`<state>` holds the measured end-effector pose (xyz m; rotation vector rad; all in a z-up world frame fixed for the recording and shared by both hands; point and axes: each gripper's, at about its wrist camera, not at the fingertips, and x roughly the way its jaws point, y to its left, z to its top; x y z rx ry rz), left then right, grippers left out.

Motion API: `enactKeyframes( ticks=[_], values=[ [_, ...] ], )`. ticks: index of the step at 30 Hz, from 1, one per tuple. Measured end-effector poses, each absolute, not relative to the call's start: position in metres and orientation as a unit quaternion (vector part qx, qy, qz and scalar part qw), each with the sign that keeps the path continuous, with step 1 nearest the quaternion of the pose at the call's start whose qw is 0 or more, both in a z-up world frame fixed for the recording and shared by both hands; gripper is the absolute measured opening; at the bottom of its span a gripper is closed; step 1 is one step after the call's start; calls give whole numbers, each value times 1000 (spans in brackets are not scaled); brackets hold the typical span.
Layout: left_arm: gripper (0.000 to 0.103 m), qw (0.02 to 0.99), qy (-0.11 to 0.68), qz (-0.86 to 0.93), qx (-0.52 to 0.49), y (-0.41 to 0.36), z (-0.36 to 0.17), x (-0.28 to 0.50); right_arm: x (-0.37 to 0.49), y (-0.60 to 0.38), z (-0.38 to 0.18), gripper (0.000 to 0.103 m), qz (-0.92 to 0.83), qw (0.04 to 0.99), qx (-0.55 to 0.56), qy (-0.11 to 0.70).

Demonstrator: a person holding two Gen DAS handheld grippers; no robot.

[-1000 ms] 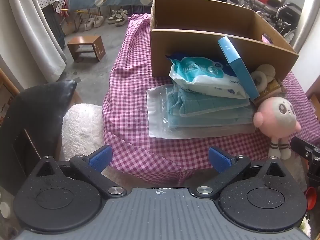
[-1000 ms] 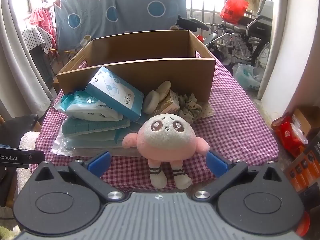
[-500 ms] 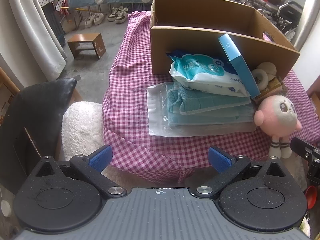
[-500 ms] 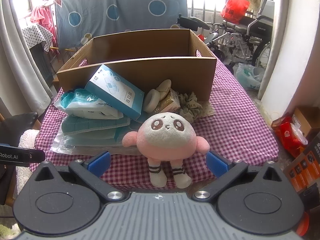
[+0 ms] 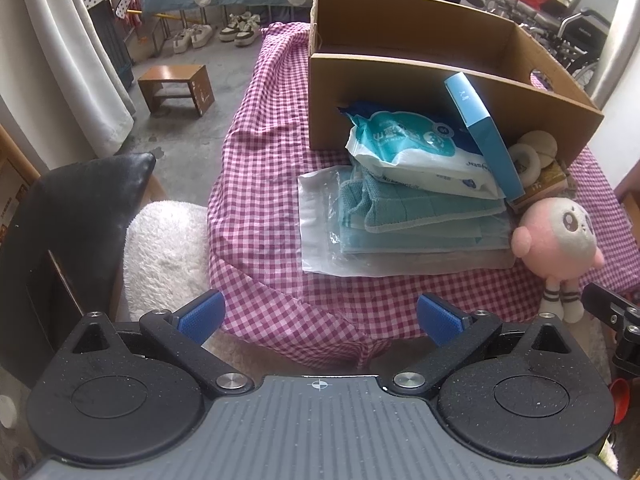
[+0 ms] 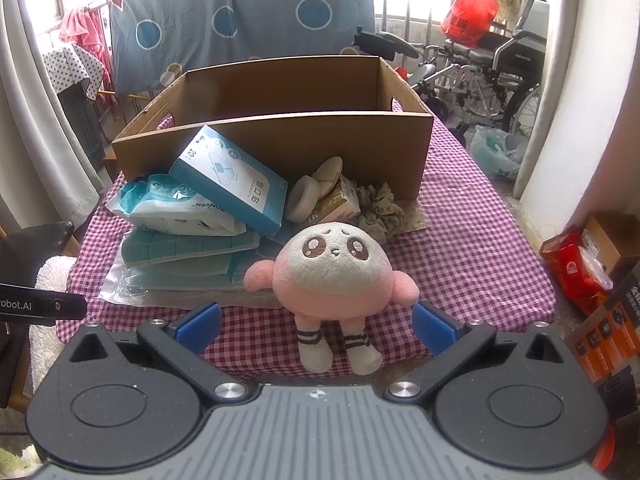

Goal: Organize soft objects

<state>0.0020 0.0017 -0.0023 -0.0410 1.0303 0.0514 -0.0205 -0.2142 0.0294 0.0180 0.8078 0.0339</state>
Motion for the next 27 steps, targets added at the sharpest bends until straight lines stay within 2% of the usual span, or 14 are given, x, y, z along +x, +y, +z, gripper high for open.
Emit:
enactKeyframes(
  ticks=[27],
  values=[
    [103, 868, 495, 31, -14, 0, -3, 1, -23, -213, 28, 103, 28, 917, 10, 397]
  ],
)
